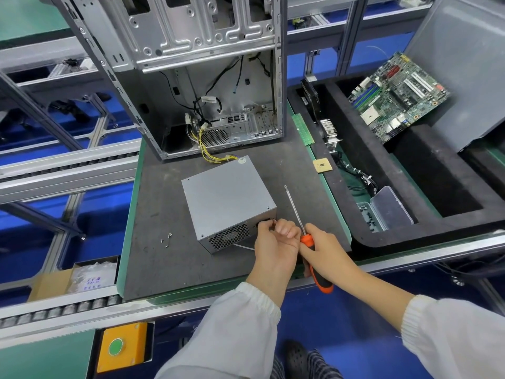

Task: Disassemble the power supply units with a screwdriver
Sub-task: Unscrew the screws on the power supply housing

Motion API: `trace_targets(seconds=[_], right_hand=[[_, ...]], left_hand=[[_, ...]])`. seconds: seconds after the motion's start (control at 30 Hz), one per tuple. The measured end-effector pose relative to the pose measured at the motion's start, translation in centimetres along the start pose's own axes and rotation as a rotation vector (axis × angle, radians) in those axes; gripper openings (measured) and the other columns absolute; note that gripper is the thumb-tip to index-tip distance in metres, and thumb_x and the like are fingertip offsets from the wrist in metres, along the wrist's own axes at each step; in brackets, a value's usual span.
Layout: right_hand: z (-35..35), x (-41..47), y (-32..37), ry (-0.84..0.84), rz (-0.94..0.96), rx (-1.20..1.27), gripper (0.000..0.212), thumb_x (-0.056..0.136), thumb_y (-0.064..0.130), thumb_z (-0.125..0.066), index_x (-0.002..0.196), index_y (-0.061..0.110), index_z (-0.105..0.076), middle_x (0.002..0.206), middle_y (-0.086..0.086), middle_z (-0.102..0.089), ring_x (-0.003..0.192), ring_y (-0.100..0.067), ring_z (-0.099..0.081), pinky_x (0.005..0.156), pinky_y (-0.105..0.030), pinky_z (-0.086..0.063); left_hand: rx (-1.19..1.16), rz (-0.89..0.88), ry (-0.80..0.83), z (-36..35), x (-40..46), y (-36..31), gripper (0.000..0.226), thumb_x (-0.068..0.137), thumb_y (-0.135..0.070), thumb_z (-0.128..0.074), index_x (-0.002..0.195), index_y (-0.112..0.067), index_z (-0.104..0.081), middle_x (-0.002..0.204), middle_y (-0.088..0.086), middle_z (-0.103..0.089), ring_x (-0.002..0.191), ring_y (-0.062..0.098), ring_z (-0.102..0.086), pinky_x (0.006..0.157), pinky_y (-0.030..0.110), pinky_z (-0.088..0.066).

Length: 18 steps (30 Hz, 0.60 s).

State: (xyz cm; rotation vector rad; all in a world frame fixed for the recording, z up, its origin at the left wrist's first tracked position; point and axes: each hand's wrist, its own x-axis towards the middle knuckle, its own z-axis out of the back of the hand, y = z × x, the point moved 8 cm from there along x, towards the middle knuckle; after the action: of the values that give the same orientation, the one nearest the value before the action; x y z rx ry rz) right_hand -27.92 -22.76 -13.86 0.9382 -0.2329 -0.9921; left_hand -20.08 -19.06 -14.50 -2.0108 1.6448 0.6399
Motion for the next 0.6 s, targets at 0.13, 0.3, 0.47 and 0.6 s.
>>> trace_targets(seconds=[0.13,0.3,0.47,0.6], right_hand=[[-0.1,0.1,-0.2,0.011,0.0,-0.005,0.029,0.093,0.02,-0.055,0.072,0.02,-0.035,0.064,0.001,-0.049,0.057,-0.009,-0.045,0.054,-0.021,-0.038],[-0.2,0.0,-0.1,0.038,-0.018,0.018,0.026,0.093,0.018,-0.054,0.075,0.016,-0.036,0.058,-0.003,-0.052,0.048,-0.012,-0.055,0.05,-0.025,-0.044],[-0.1,-0.4,0.3,0.096,0.013,0.03,0.023,0.096,0.021,-0.053,0.078,0.018,-0.039,0.05,-0.003,-0.056,0.04,-0.018,-0.061,0.049,-0.028,-0.052],[-0.1,-1.2,0.1,0.102,0.021,0.007,0.023,0.096,0.025,-0.052,0.079,0.017,-0.04,0.046,-0.002,-0.056,0.039,-0.019,-0.06,0.054,-0.033,-0.055]], left_hand=[[0.123,-0.059,-0.017,0.2,0.0,-0.3,0.048,0.095,-0.008,-0.032,0.049,-0.018,-0.041,0.049,0.0,-0.029,0.039,0.012,-0.031,0.038,0.022,-0.032],[0.348,-0.129,-0.102,0.5,-0.5,-1.0,0.039,0.097,-0.007,-0.03,0.061,-0.021,-0.032,0.047,-0.003,-0.027,0.039,0.01,-0.028,0.038,0.022,-0.03],[0.359,-0.079,-0.196,2.0,-1.0,-1.8,0.038,0.099,-0.005,-0.04,0.063,-0.016,-0.038,0.044,-0.003,-0.027,0.035,0.008,-0.026,0.035,0.02,-0.026],[0.268,0.01,-0.205,2.3,-1.5,-2.0,0.02,0.098,-0.007,-0.045,0.08,-0.005,-0.055,0.038,-0.005,-0.024,0.028,0.006,-0.023,0.029,0.017,-0.022]])
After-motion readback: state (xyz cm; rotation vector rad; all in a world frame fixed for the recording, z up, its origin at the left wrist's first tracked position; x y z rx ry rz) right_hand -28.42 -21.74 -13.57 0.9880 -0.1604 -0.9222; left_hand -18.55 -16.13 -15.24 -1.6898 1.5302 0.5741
